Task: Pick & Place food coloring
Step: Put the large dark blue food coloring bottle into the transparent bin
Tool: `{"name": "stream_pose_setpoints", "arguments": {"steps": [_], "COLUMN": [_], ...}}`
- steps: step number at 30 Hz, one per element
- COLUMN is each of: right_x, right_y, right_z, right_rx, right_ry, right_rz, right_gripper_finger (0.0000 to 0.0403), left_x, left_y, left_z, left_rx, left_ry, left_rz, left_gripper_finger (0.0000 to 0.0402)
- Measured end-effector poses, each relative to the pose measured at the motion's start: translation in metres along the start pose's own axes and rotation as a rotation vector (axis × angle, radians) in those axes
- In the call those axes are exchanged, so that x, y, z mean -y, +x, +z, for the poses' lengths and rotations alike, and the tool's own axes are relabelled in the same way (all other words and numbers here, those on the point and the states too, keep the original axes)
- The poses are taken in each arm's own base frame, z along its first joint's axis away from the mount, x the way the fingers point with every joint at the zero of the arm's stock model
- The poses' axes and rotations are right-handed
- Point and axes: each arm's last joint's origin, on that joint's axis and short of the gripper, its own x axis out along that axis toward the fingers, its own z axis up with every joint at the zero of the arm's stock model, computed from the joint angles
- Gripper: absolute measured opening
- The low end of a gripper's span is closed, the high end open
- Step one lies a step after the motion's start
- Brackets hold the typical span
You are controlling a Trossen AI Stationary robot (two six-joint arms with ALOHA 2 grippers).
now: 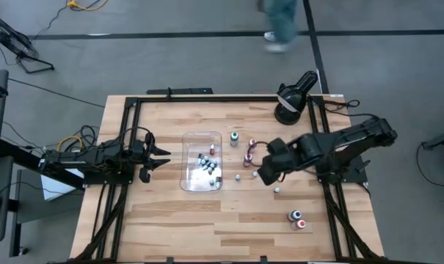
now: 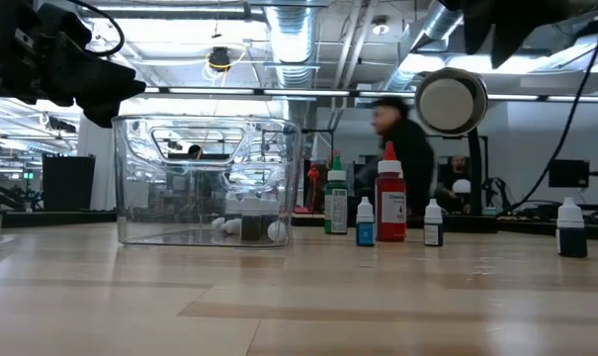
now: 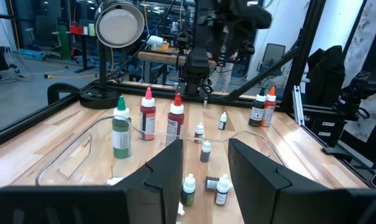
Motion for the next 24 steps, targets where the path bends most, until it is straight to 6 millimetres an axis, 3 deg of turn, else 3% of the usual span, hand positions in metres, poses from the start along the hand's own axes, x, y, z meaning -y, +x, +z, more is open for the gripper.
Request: {"name": "stream_pose_setpoints", "arguments": {"steps": [6,11,16,24], "right_x": [-0.022,-0.025,-0.035,-0.021], "right_y": [0.009,0.015,0.008,-0.003], "right_z": [-0.012,-0.034,-0.050,-0.084], "right_rx": [-0.128,-0.212,-0.260,-0.265], "right_ry": [0.067,0.162,0.234,0.312], "right_rz": [-0.017,-0.138,-0.063,-0.259], "right_gripper_finger": [0.0203,0.0208,0.0212,0.0201], "left_x": [0.000,0.000,0.000,0.000], "left_y": [0.000,0.000,0.000,0.000], "left_z": [0.000,0.000,0.000,0.000], "left_rx": [0.000,0.000,0.000,0.000], "left_ry": [0.000,0.000,0.000,0.000], "left_rz": [0.000,0.000,0.000,0.000], "left_gripper_finger": [0.0118,0.0118,0.0118,0.0118]}}
